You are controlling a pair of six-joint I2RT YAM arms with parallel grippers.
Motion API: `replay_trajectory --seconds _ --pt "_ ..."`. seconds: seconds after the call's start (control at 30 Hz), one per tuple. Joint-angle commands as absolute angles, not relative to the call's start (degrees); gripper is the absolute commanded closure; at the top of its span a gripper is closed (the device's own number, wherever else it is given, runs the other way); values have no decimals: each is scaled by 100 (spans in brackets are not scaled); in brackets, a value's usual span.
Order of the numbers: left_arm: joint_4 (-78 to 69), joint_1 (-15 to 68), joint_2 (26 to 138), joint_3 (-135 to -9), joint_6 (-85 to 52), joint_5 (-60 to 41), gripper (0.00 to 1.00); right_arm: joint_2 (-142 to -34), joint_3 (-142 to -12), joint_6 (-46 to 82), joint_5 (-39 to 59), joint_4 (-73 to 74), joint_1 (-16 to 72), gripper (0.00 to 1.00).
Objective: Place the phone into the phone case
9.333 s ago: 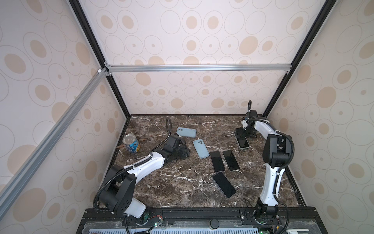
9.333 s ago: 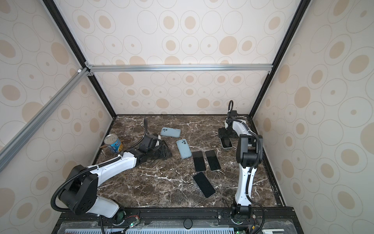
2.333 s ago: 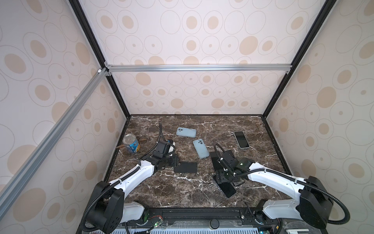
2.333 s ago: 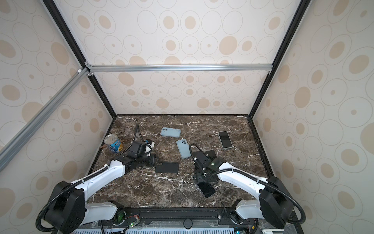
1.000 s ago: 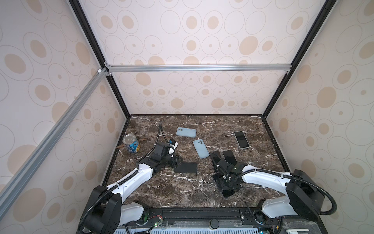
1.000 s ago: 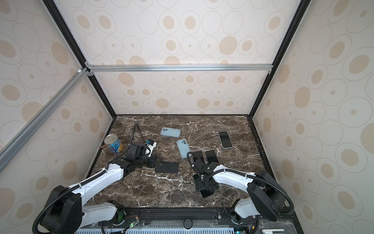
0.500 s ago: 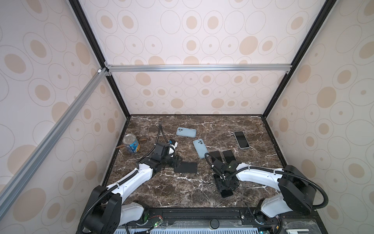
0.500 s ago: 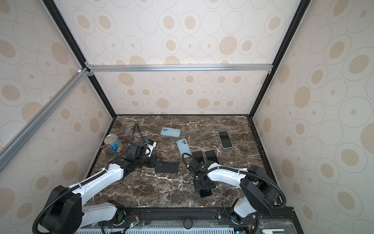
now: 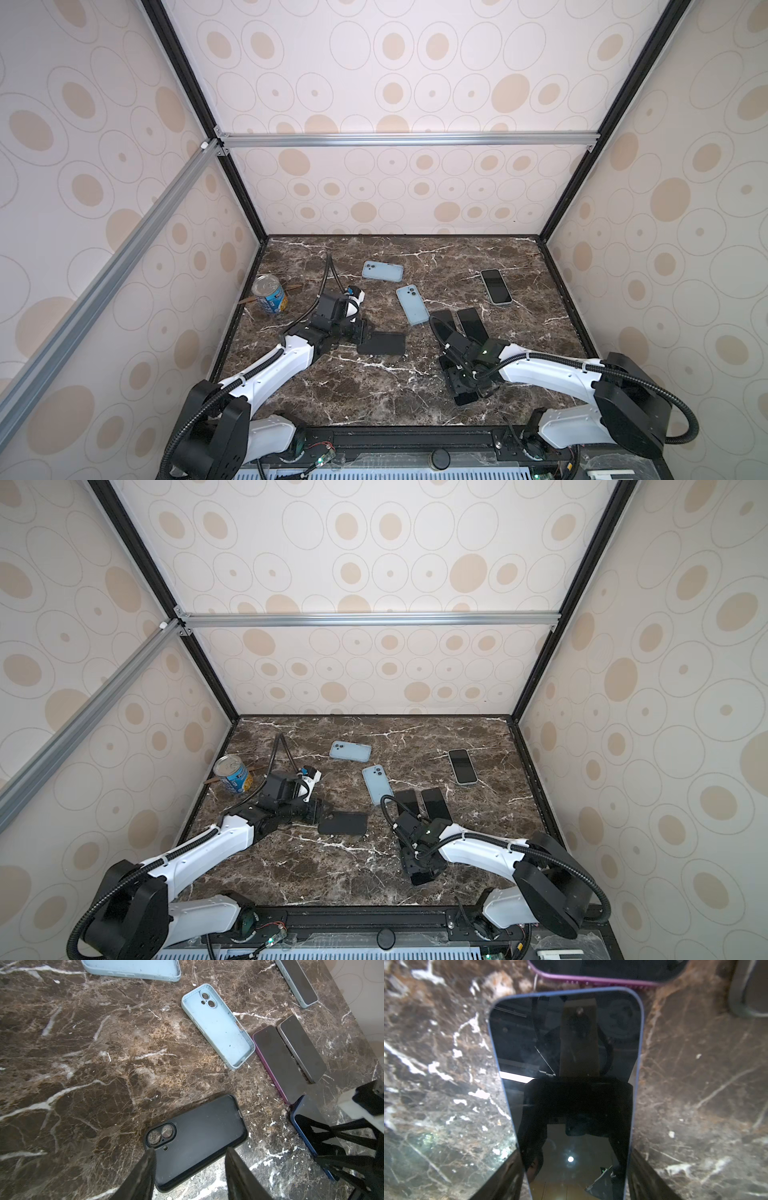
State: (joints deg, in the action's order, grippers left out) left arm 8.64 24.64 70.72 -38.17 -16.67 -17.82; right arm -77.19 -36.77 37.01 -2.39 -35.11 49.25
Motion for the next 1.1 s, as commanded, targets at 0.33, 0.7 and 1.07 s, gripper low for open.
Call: replay_trajectory --seconds 0.33,0.7,1.07 --pt "1021 2499 7350 -4145 -1711 -2002 46 -6839 -3231 3432 -343 -2882 4970 52" --pt "1079 2669 7626 -4842 -2486 -2812 46 -6451 -3156 2957 -252 -2357 4980 54" --pt "1607 3070 8012 -5665 -2966 -3401 44 -6350 -3511 2076 16 -1473 4981 55"
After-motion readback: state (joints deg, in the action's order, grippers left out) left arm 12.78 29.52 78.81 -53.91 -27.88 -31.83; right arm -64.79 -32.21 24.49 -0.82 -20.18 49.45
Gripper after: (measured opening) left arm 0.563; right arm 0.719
